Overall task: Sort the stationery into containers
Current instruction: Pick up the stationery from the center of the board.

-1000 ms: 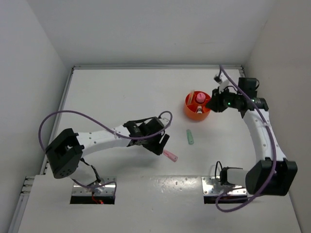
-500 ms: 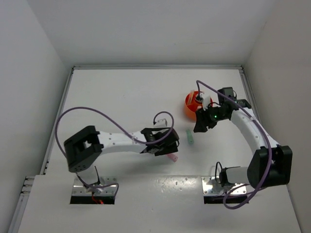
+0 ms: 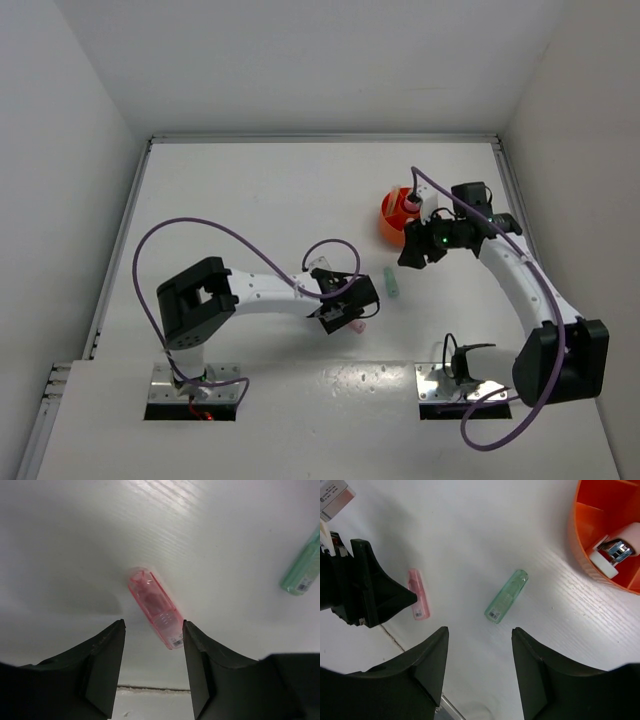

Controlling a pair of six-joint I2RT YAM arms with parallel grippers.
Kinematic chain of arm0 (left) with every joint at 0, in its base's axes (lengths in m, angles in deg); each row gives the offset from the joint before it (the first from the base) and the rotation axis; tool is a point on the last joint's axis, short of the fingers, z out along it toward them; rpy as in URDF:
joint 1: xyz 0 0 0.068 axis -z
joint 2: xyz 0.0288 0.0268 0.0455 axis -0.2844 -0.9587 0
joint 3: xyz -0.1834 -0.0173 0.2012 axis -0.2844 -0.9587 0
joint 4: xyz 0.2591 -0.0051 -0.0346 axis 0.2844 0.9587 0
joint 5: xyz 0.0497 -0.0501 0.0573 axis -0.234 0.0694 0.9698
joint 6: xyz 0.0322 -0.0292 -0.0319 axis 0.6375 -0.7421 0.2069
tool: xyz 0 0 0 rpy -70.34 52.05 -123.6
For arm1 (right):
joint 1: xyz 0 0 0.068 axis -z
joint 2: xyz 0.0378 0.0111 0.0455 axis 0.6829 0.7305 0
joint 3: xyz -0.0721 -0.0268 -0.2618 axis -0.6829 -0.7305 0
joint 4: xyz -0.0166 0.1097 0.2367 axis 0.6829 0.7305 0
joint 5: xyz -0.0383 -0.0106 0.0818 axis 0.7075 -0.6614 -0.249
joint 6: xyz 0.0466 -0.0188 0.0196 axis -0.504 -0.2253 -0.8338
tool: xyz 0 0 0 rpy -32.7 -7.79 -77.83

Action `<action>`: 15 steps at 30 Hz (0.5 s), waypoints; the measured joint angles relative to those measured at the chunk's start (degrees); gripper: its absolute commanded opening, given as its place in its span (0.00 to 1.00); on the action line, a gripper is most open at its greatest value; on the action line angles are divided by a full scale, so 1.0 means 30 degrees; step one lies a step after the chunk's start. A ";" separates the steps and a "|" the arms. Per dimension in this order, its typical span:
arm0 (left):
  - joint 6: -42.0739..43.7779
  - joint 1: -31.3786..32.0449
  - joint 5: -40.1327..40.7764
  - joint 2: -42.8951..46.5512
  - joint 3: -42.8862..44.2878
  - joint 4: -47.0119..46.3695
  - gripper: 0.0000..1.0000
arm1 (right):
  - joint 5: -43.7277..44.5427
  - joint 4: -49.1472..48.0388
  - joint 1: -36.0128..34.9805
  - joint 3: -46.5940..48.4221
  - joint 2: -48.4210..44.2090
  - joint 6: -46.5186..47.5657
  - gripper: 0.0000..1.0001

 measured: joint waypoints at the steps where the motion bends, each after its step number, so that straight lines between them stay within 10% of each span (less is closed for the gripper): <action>1: -0.0291 0.0000 -0.0029 0.0000 0.0000 0.0204 0.55 | 0.0007 -0.0109 0.0029 0.0000 -0.0117 -0.0022 0.54; 15: -0.1071 -0.0648 -0.0401 -0.2506 0.3133 0.2441 0.62 | 0.0015 -0.0350 0.0138 -0.0510 -0.2302 -0.0153 0.54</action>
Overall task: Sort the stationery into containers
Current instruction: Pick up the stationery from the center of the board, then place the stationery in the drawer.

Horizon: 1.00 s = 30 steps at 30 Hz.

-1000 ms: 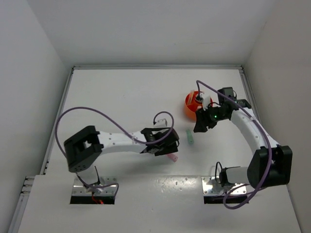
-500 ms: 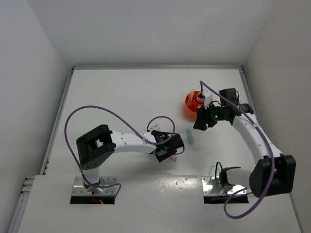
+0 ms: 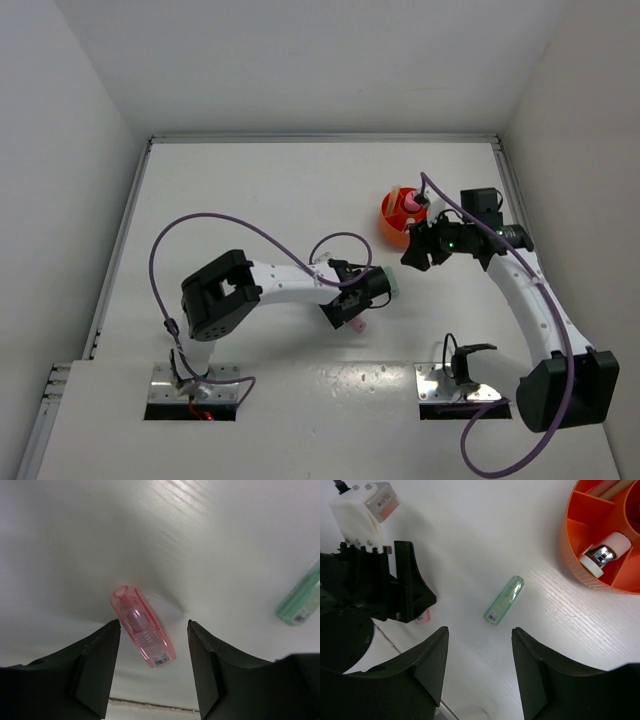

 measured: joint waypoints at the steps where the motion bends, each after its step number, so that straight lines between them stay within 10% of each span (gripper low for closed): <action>1: 0.0007 -0.0102 -0.0073 -0.0226 0.0219 0.0197 0.62 | 0.0000 -0.0007 0.0000 -0.0015 -0.0160 0.0000 0.54; 8: 0.0364 -0.0794 -0.1348 -0.1239 0.1421 0.1719 0.58 | 0.0066 -0.0073 0.0131 -0.0102 -0.1464 -0.0080 0.54; 17: 0.0954 -0.0809 -0.1880 -0.1384 0.1625 0.2790 0.13 | 0.0459 -0.0197 0.0131 -0.0306 -0.2346 -0.0153 0.55; 22: 0.2623 -0.0605 -0.1064 -0.1501 0.3038 0.3956 0.00 | 0.2295 -0.1122 0.0124 -0.0976 -0.3555 -0.0772 0.94; 24: 0.3854 -0.0459 -0.0219 -0.1486 0.4743 0.4510 0.00 | 0.3898 -0.2047 0.0131 -0.1603 -0.4692 -0.1064 0.73; 25: 0.4648 -0.0386 0.0386 -0.1457 0.5661 0.4612 0.00 | 0.4809 -0.2521 0.0131 -0.1829 -0.5217 -0.1231 0.11; 30: 0.9916 -0.0051 0.4568 -0.0342 0.8619 0.3395 0.00 | 1.0120 -0.5450 0.0131 -0.2506 -0.7621 -0.2805 0.00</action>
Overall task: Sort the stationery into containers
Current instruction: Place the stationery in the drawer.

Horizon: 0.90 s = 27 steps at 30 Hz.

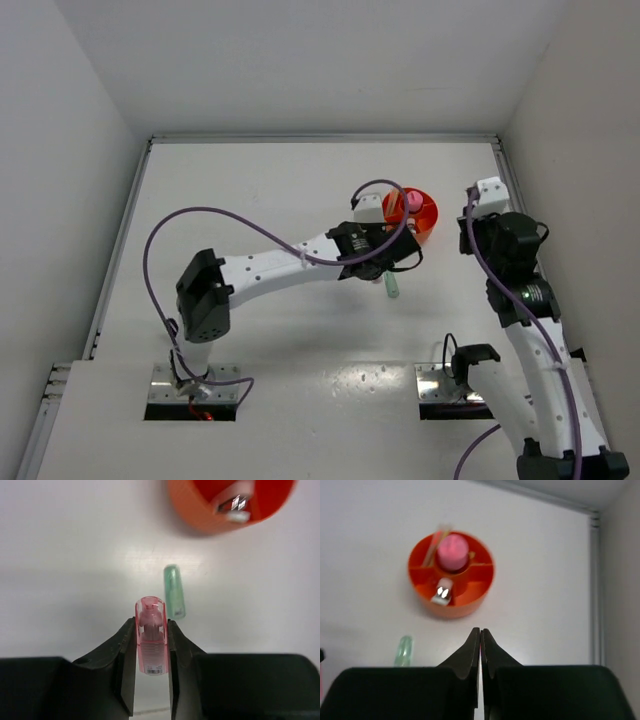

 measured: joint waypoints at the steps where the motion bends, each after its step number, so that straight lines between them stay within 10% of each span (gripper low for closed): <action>1: 0.1297 0.0080 0.0882 0.0474 0.0051 -0.0780 0.00 | 0.1078 -0.0641 0.0000 -0.0168 -0.0430 -0.0321 0.01; 9: 1.3078 -0.0597 0.3169 0.2259 -0.0940 -1.3005 0.00 | 0.7970 -0.4255 0.0000 -0.0889 -0.2186 -0.2608 0.03; 17: 2.3460 -0.0933 0.0240 -0.3672 0.3694 -2.0436 0.00 | 1.0418 -0.5326 0.0000 -0.1588 -0.2186 -0.3330 0.02; 27: 2.6403 -0.2331 -0.5559 -0.6317 0.4175 -2.2680 0.00 | 1.1154 -0.5894 0.0000 -0.1814 -0.2047 -0.3563 0.02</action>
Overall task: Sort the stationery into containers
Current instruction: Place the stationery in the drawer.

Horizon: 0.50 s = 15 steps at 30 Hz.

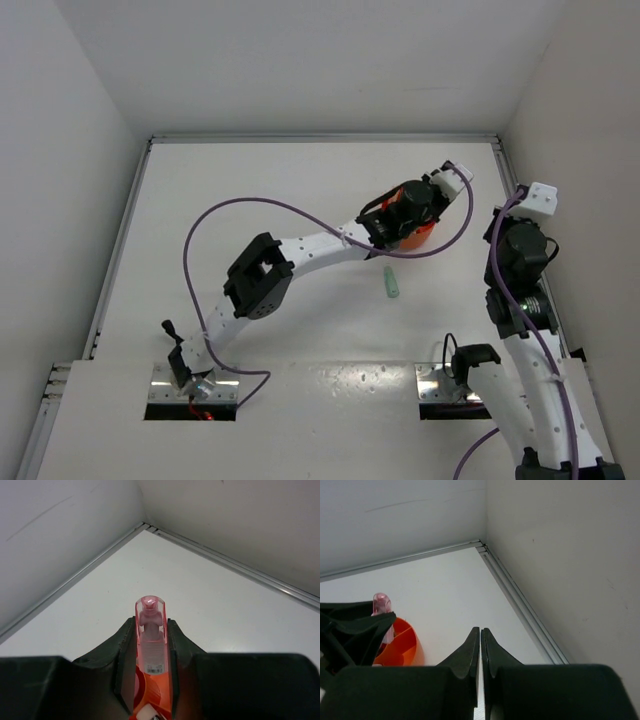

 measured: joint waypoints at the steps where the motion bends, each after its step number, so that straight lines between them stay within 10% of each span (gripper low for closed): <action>1: 0.0080 -0.0168 -0.0313 -0.0335 0.0364 -0.0160 0.00 | 0.0022 0.0007 0.0000 -0.0015 0.0007 0.0000 0.02; 15: -0.0226 -0.0729 -0.2827 -0.3016 0.2433 -0.0138 0.00 | 0.0080 -0.0189 0.0000 -0.0138 0.0131 0.0007 0.02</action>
